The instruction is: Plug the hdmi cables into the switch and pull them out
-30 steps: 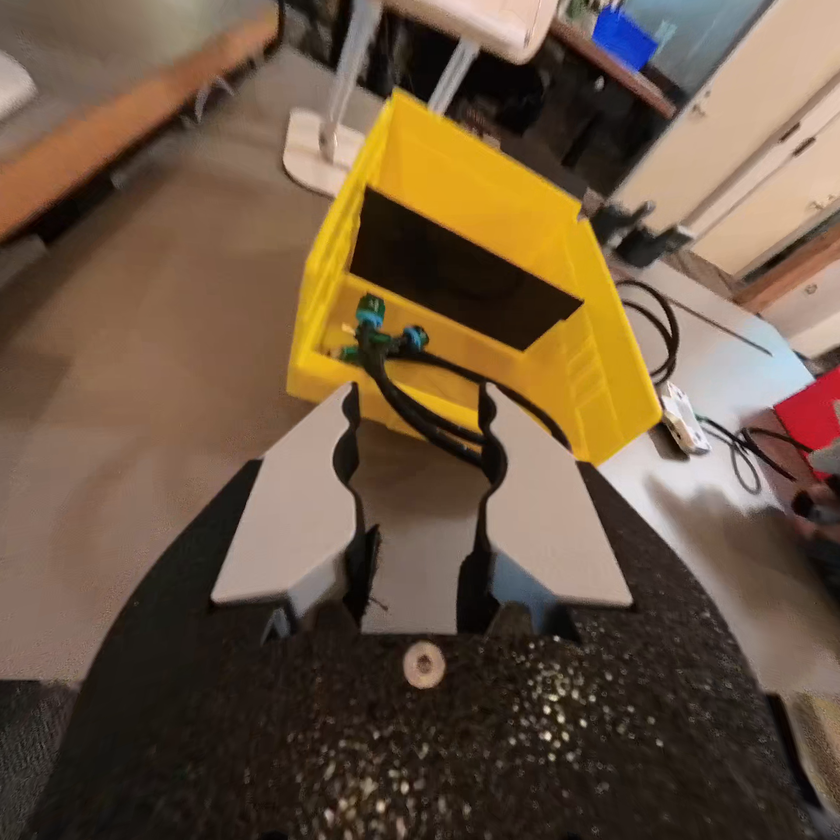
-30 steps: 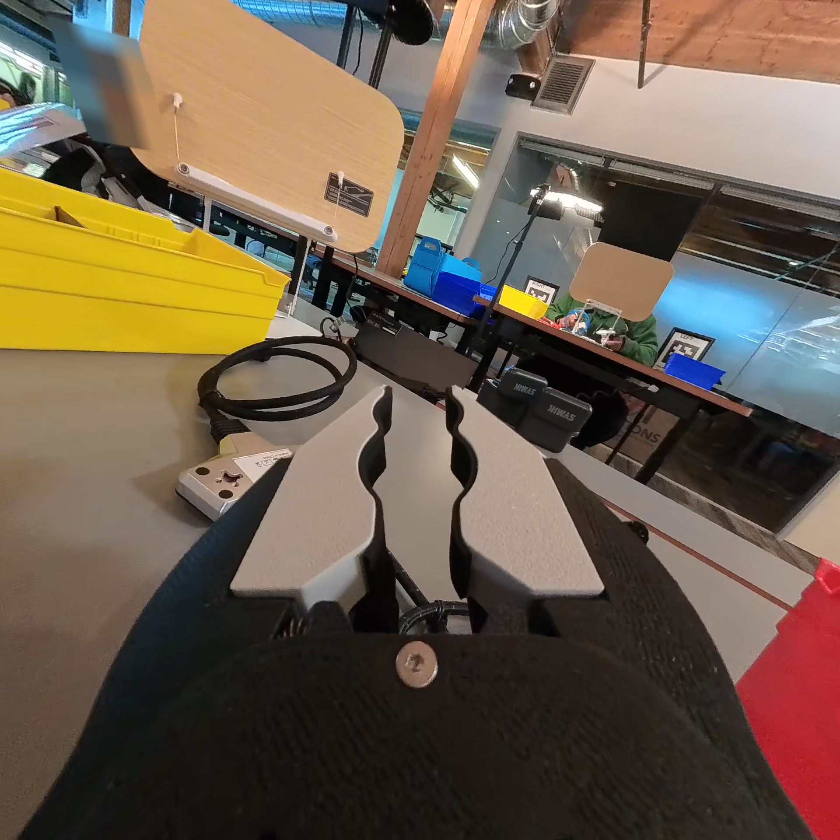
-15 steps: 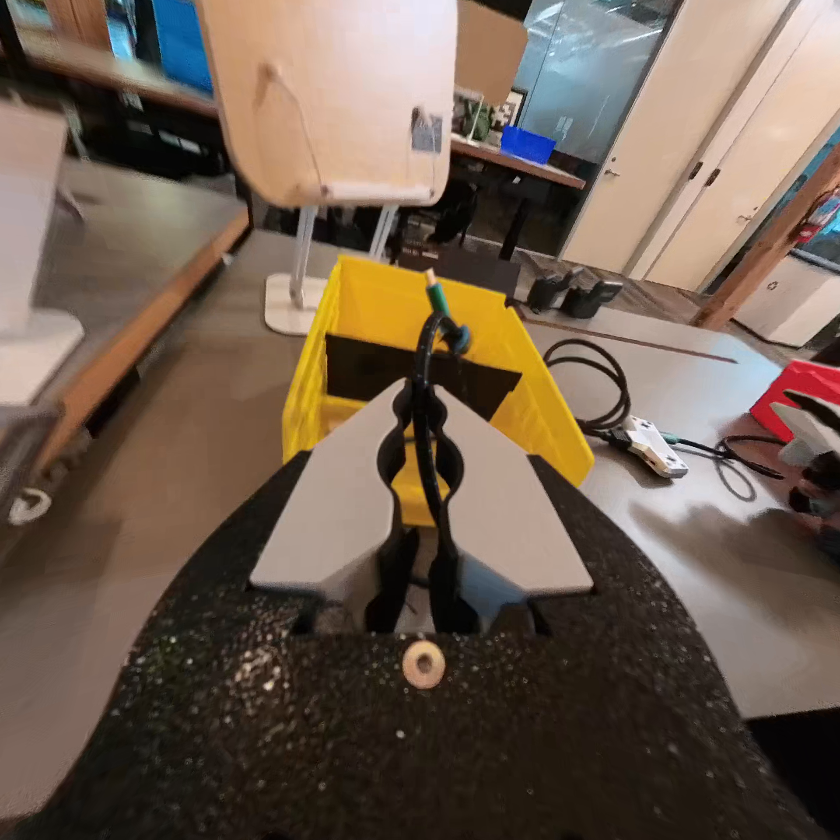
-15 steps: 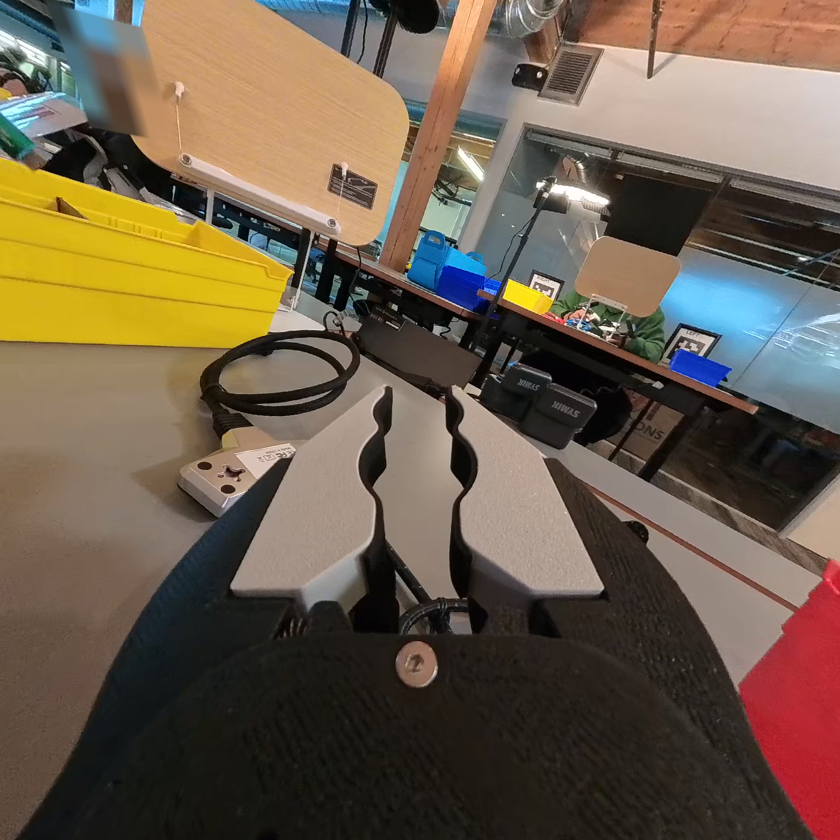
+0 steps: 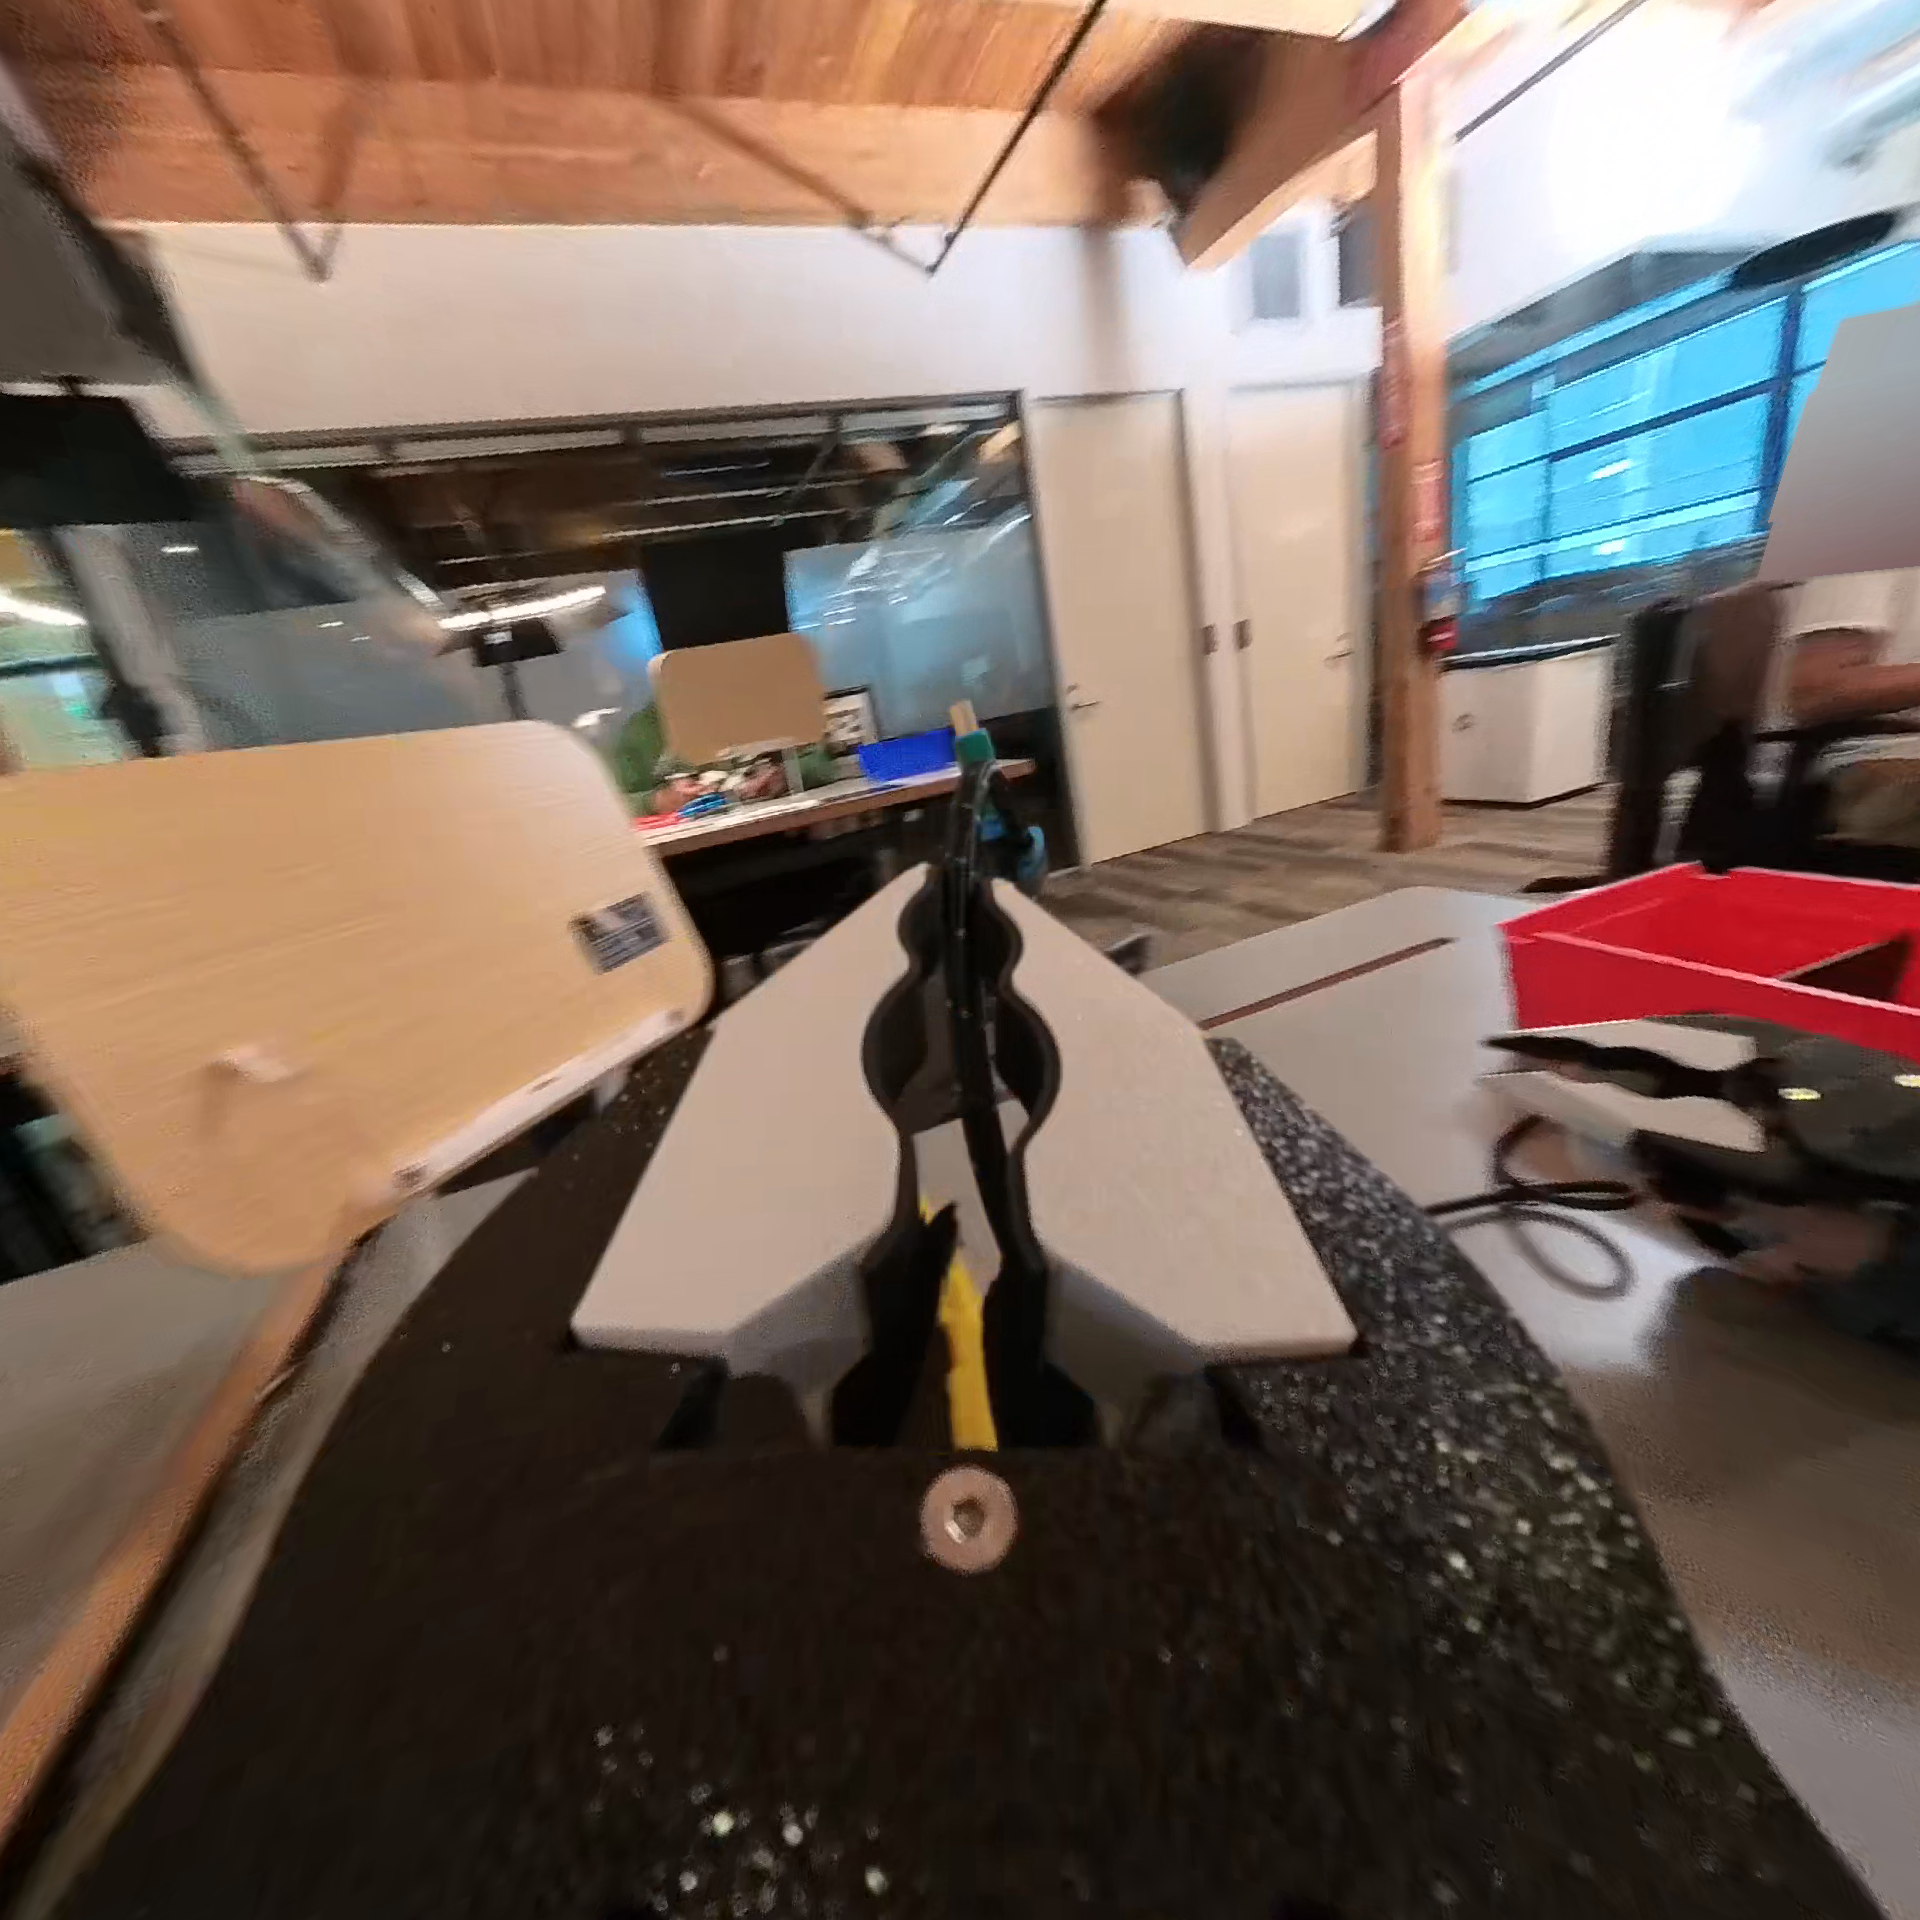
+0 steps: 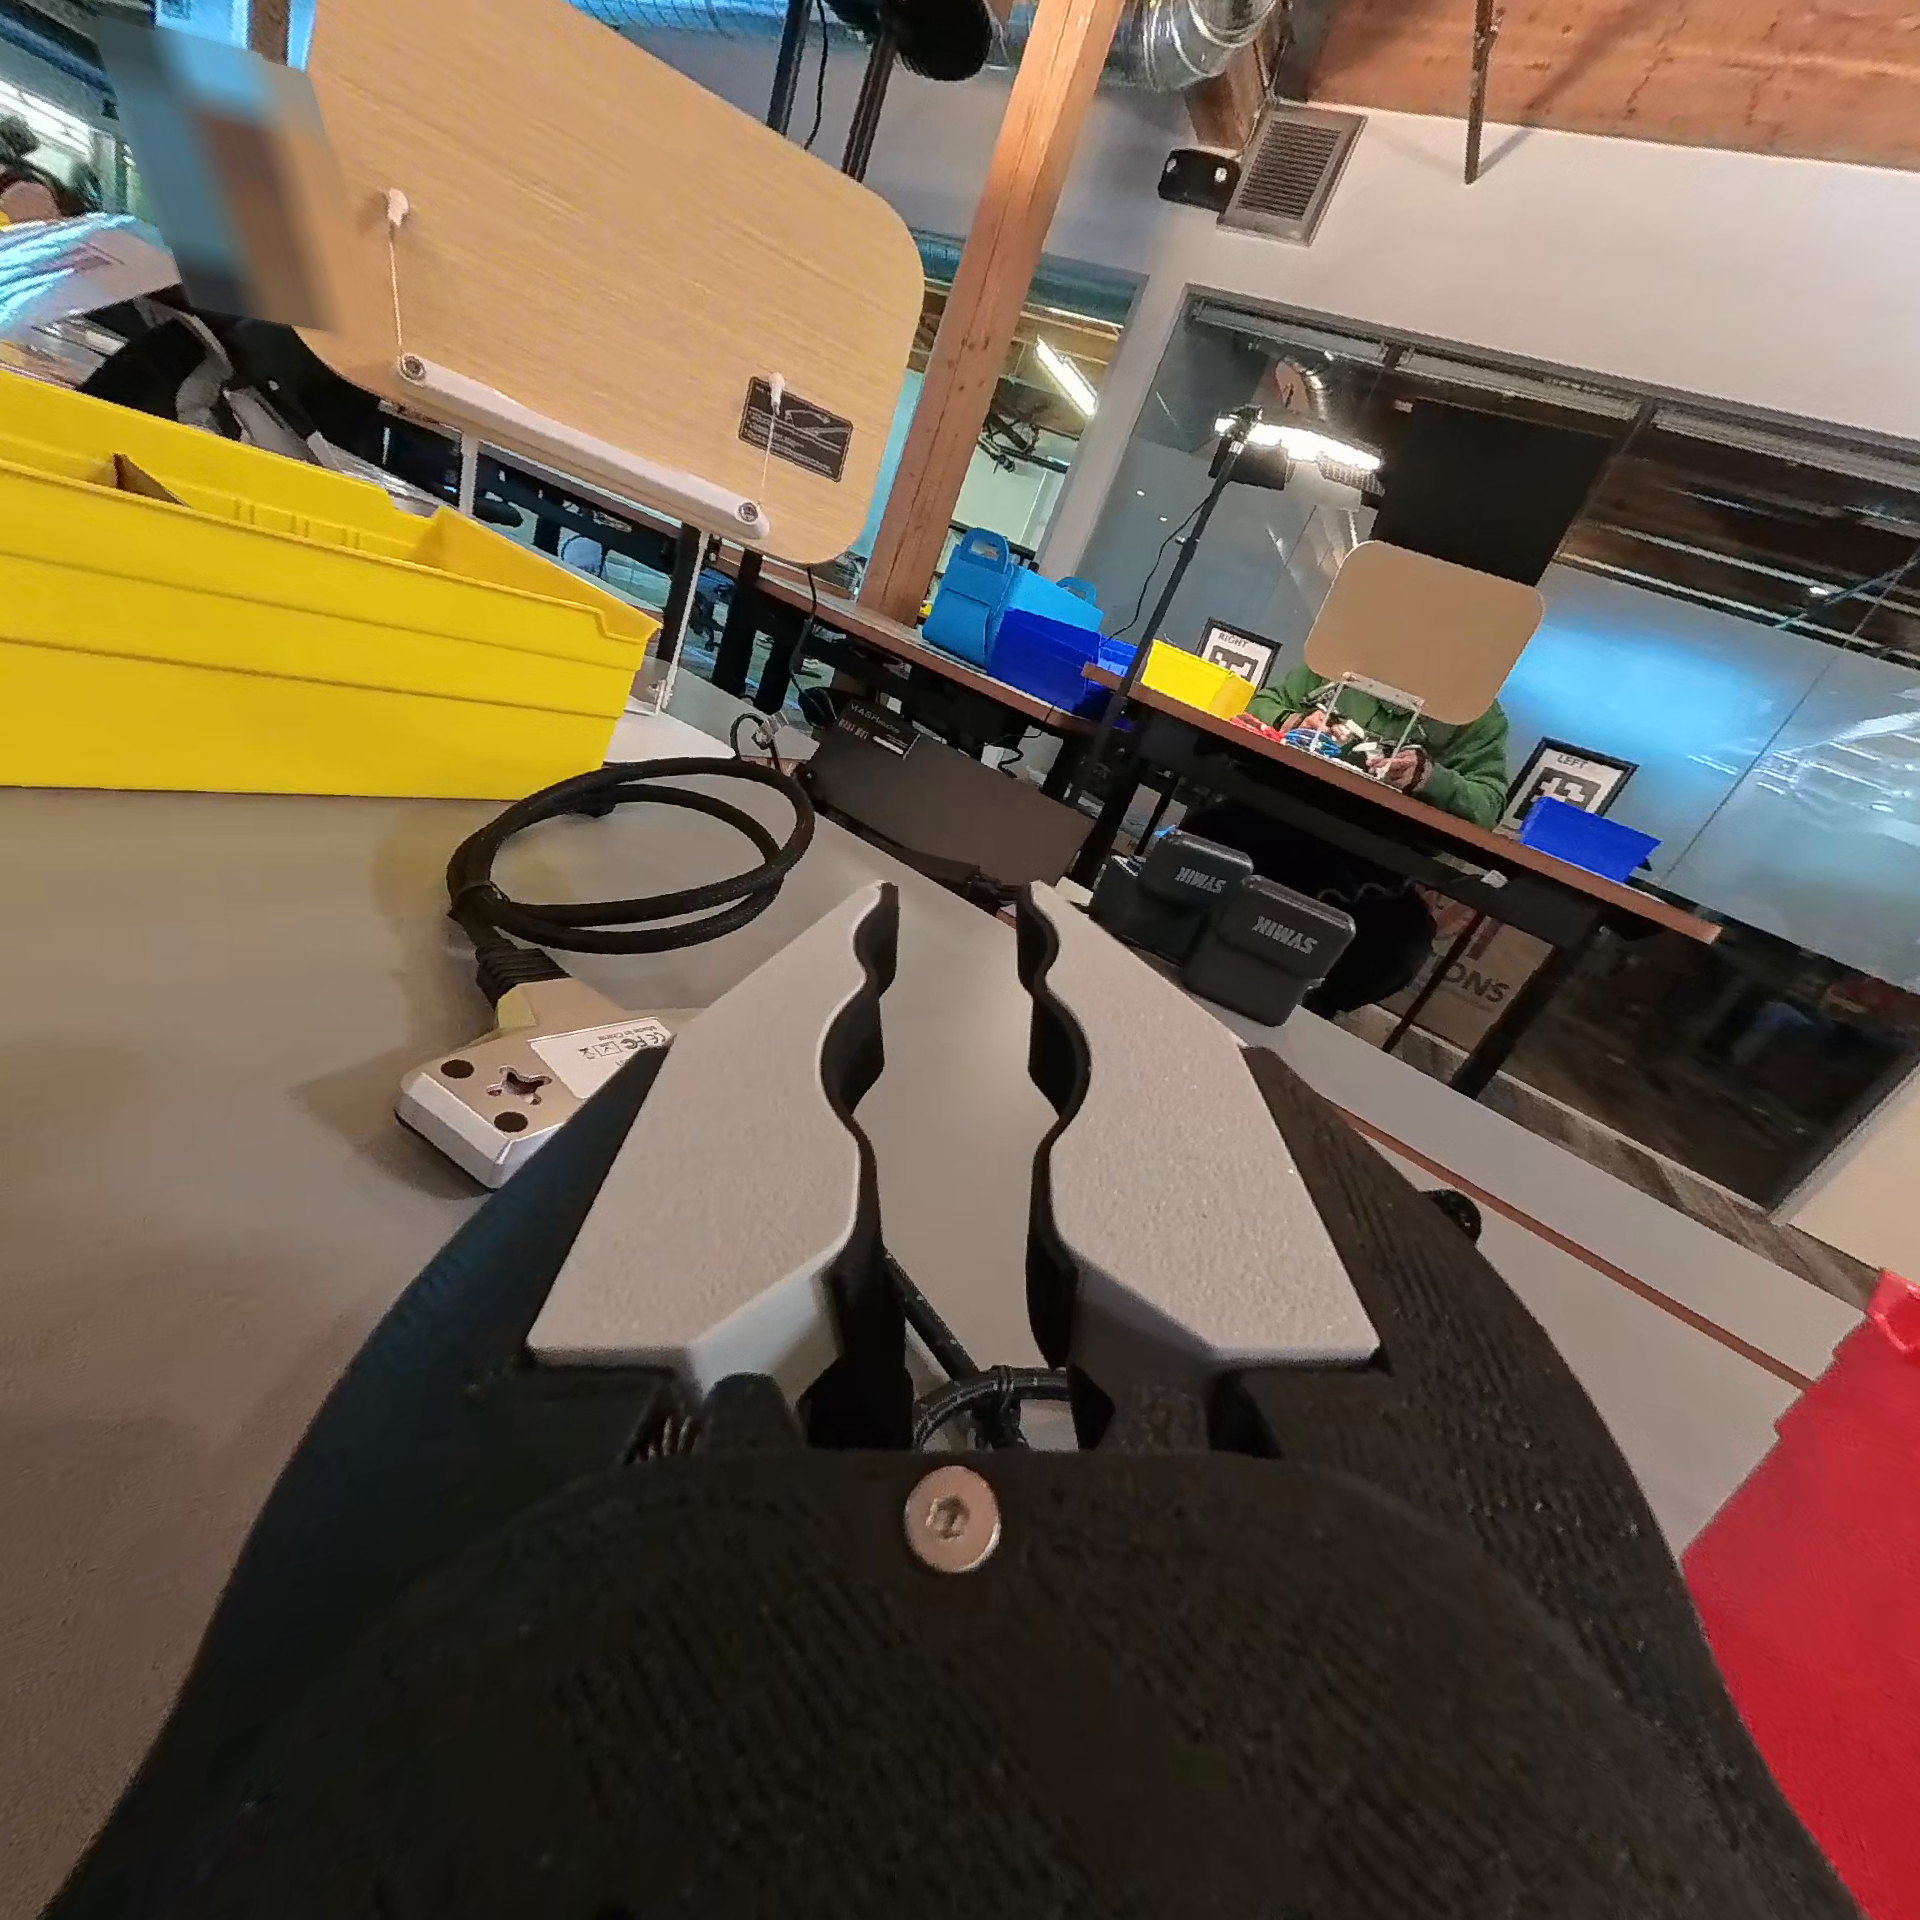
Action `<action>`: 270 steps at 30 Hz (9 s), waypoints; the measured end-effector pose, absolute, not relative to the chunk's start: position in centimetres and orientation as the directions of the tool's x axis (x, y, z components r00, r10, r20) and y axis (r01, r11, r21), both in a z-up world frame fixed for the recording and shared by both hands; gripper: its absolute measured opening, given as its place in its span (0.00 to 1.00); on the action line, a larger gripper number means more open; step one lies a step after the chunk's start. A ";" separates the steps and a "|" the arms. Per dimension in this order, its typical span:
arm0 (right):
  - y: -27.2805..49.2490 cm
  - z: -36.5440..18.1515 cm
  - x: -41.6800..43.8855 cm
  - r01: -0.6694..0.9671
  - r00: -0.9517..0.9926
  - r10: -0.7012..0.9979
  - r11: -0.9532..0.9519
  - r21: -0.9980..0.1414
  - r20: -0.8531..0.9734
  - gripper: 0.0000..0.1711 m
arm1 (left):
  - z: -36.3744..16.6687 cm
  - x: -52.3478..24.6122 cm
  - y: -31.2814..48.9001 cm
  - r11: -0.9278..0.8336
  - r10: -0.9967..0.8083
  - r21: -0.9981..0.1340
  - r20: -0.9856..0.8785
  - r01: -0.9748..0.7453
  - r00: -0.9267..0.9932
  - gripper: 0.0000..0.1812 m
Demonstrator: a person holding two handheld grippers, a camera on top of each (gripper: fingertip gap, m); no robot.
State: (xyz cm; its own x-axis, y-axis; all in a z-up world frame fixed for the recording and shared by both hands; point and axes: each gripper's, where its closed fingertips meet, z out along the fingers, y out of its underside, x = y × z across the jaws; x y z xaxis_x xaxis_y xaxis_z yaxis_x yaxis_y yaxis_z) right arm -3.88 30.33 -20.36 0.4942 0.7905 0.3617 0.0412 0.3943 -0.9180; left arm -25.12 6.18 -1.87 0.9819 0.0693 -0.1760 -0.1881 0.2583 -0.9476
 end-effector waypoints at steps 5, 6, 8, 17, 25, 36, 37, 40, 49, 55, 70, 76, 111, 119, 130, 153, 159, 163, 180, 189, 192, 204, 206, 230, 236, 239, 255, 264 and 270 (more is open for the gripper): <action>30.6 -20.0 -3.5 0.029 0.512 0.782 0.399 -0.916 0.357 0.12 | -4.4 -18.5 10.6 0.262 -0.175 -0.963 -0.105 -0.056 0.979 0.02; 30.7 -19.9 -3.4 0.025 0.518 0.779 0.398 -0.917 0.353 0.12 | -5.2 -17.3 11.5 0.251 -0.214 -0.967 -0.089 -0.033 0.973 0.02; 31.0 -19.7 -3.0 0.017 0.533 0.774 0.395 -0.919 0.342 0.12 | -6.7 -15.6 13.0 0.235 -0.259 -0.972 -0.069 -0.006 0.963 0.02; 28.1 -18.8 -3.9 -0.004 0.455 0.747 0.545 -0.838 0.484 0.16 | -11.8 -11.4 17.6 0.125 -0.229 -0.954 -0.295 -0.272 0.928 0.02; 33.2 -18.5 -0.7 0.092 0.677 0.623 0.457 -0.885 0.392 0.11 | -16.5 -6.2 19.0 0.098 -0.227 -0.755 -0.652 -0.649 0.724 0.02; 35.0 -18.7 0.7 0.062 0.714 0.626 0.387 -0.920 0.312 0.10 | -24.1 0.6 18.8 0.046 -0.411 -0.605 -0.736 -0.794 0.537 0.02; 35.0 -18.8 0.6 0.065 0.711 0.628 0.389 -0.919 0.317 0.10 | -24.9 1.1 18.8 0.020 -0.462 -0.628 -0.696 -0.778 0.550 0.03; 34.9 -18.9 0.5 0.069 0.703 0.636 0.385 -0.921 0.318 0.10 | -27.2 3.1 18.5 -0.079 -0.621 -0.742 -0.486 -0.666 0.615 0.03; 35.2 -19.4 0.3 0.036 0.688 0.677 0.329 -0.944 0.263 0.10 | -19.0 2.0 18.1 -0.114 -0.787 -0.993 0.082 -0.014 0.611 0.31; 34.8 -20.3 -0.8 0.065 0.642 0.715 0.308 -0.949 0.276 0.11 | -14.9 -9.1 23.5 0.249 -0.375 -0.967 -0.154 -0.061 0.914 0.20; 30.4 -23.1 -5.0 0.243 0.409 0.735 0.483 -0.841 0.541 0.11 | -22.0 -12.0 25.6 0.213 -0.177 -0.653 -0.758 -0.727 0.628 0.08; 30.3 -23.4 -5.1 0.256 0.398 0.734 0.487 -0.835 0.550 0.11 | -27.7 -13.7 25.7 0.010 -0.401 -0.557 -0.763 -0.830 0.507 0.21; 31.3 -32.4 -9.6 0.711 -0.237 0.970 0.207 -0.672 0.048 0.14 | -29.3 -14.9 26.3 -0.040 -0.388 -0.480 -0.801 -0.877 0.456 0.14; 31.5 -32.0 -10.0 0.691 -0.145 0.931 -0.147 -0.708 -0.335 0.12 | -29.3 -12.6 25.6 0.099 -0.423 -0.418 -0.839 -0.903 0.342 0.22; 31.7 -31.5 -10.1 0.671 -0.112 0.866 -0.296 -0.680 -0.487 0.11 | -29.7 -12.0 29.5 0.051 -0.212 -0.130 -0.970 -0.990 0.117 0.18; 27.5 -29.1 1.8 0.758 0.047 0.900 0.251 -0.602 0.434 0.23 | -30.7 -12.2 30.2 0.004 -0.272 -0.212 -0.941 -0.977 0.203 0.11; 26.3 -29.6 0.1 0.619 0.353 0.935 -0.207 -0.757 0.033 0.20 | -30.7 -12.2 30.2 0.009 -0.274 -0.195 -0.944 -0.981 0.185 0.11; 27.8 -30.1 -0.7 0.565 0.457 0.889 -0.319 -0.761 -0.033 0.19 | -30.7 -12.1 30.2 0.014 -0.275 -0.187 -0.945 -0.982 0.176 0.11; 28.1 -32.5 -0.7 0.732 0.434 0.901 -0.366 -0.575 -0.020 0.13 | -30.7 -12.1 30.0 0.028 -0.280 -0.160 -0.949 -0.987 0.146 0.11; 26.6 -31.7 -1.7 0.793 0.089 0.951 0.113 -0.599 0.297 0.08 | -30.7 -12.2 30.0 0.034 -0.283 -0.171 -0.946 -0.985 0.155 0.11; 25.9 -31.6 -2.0 0.779 -0.011 0.921 0.252 -0.574 0.389 0.07 | -30.7 -12.2 30.0 0.039 -0.285 -0.180 -0.945 -0.983 0.162 0.11; 22.8 -29.1 -3.2 0.523 -0.108 0.963 -0.158 -0.838 -0.248 0.07 | -30.5 -12.0 29.7 0.091 -0.294 -0.223 -0.937 -0.971 0.188 0.11; 23.0 -29.0 -3.3 0.501 -0.112 0.956 -0.180 -0.846 -0.270 0.07 | -30.4 -11.8 29.6 0.104 -0.300 -0.242 -0.932 -0.965 0.202 0.11; 27.4 -27.4 -5.4 0.591 0.108 0.734 0.495 -0.637 0.670 0.06 | -28.4 -10.0 28.3 0.251 -0.403 -0.544 -0.811 -0.801 0.425 0.11; 26.5 -27.5 -5.9 0.580 0.075 0.737 0.515 -0.631 0.671 0.05 | -28.6 -9.9 28.3 0.245 -0.421 -0.560 -0.796 -0.791 0.434 0.11; 26.3 -27.8 -6.0 0.583 0.069 0.750 0.505 -0.637 0.657 0.05 | -28.7 -9.9 28.3 0.250 -0.405 -0.530 -0.817 -0.810 0.410 0.11; 25.6 -29.5 -6.1 0.637 0.036 0.763 0.480 -0.603 0.646 0.05 | -29.7 -9.6 28.1 0.269 -0.247 -0.180 -0.962 -0.946 0.113 0.10; 25.5 -30.8 -5.8 0.656 0.000 0.827 0.424 -0.624 0.562 0.06 | -30.5 -9.3 28.0 0.272 -0.251 -0.095 -0.968 -0.958 0.025 0.11; 25.7 -30.2 -6.0 0.652 0.017 0.774 0.472 -0.594 0.633 0.05 | -30.6 -9.8 28.2 0.212 -0.259 -0.059 -0.966 -0.976 0.002 0.11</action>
State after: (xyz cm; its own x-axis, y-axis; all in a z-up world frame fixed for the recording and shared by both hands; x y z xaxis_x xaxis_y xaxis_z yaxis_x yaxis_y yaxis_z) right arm -6.00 25.70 -30.23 0.0173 0.7739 0.6330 0.6516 0.4715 -0.5943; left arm -9.75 28.15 -30.64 0.0023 -0.2590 -0.9659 -0.9755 0.2118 -0.0591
